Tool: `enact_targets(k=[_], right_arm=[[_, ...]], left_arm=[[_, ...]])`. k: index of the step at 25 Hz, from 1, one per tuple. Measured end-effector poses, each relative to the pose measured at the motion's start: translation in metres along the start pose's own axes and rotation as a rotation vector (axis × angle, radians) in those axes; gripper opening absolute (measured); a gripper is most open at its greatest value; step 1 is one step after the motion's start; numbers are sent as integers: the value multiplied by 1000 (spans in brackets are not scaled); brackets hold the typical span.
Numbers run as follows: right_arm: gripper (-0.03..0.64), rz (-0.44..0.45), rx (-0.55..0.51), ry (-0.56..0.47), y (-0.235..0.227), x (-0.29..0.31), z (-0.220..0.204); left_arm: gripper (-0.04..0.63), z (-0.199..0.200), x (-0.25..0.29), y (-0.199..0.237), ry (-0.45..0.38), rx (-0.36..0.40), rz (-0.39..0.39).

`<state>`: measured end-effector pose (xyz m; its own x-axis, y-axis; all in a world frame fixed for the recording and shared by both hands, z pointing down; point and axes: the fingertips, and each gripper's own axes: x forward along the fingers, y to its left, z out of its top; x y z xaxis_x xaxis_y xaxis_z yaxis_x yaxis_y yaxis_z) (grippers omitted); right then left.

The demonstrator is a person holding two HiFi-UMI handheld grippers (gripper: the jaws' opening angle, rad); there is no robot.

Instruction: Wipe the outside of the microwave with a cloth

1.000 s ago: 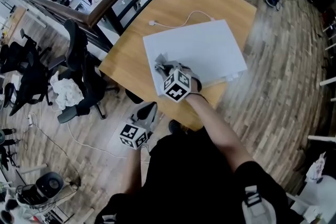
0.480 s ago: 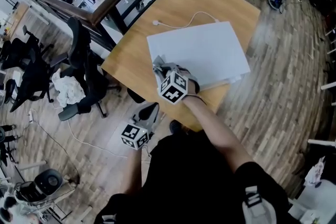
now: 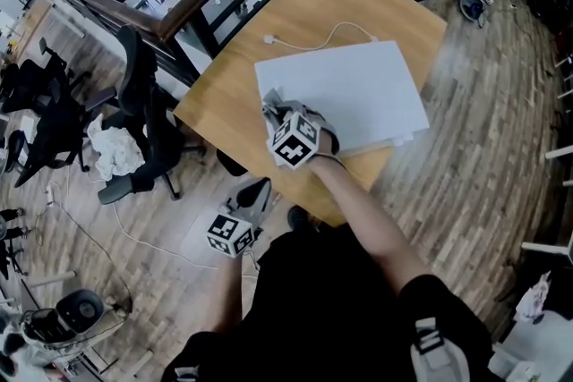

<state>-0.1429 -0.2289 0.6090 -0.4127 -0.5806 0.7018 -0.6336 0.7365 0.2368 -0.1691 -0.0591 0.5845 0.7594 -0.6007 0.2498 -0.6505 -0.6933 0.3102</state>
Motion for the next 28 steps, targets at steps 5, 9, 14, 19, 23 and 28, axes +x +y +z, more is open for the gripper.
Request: enact_targets(k=[5, 9, 14, 19, 23, 28], right_arm=[[21, -13, -6, 0, -12, 10, 7], [21, -27, -21, -9, -20, 18, 15], [21, -34, -28, -16, -26, 23, 17], [21, -44, -45, -18, -37, 26, 17], [23, -76, -87, -14, -42, 26, 13], [23, -67, -81, -24, -44, 23, 13]], left_arm=[[0, 1, 2, 3, 9, -17, 1], [0, 1, 1, 4, 9, -25, 4], [0, -1, 1, 5, 9, -24, 4], [0, 2, 9, 6, 9, -27, -2], [0, 0, 11, 6, 10, -13, -21], [0, 7, 21, 3, 18, -11, -34]])
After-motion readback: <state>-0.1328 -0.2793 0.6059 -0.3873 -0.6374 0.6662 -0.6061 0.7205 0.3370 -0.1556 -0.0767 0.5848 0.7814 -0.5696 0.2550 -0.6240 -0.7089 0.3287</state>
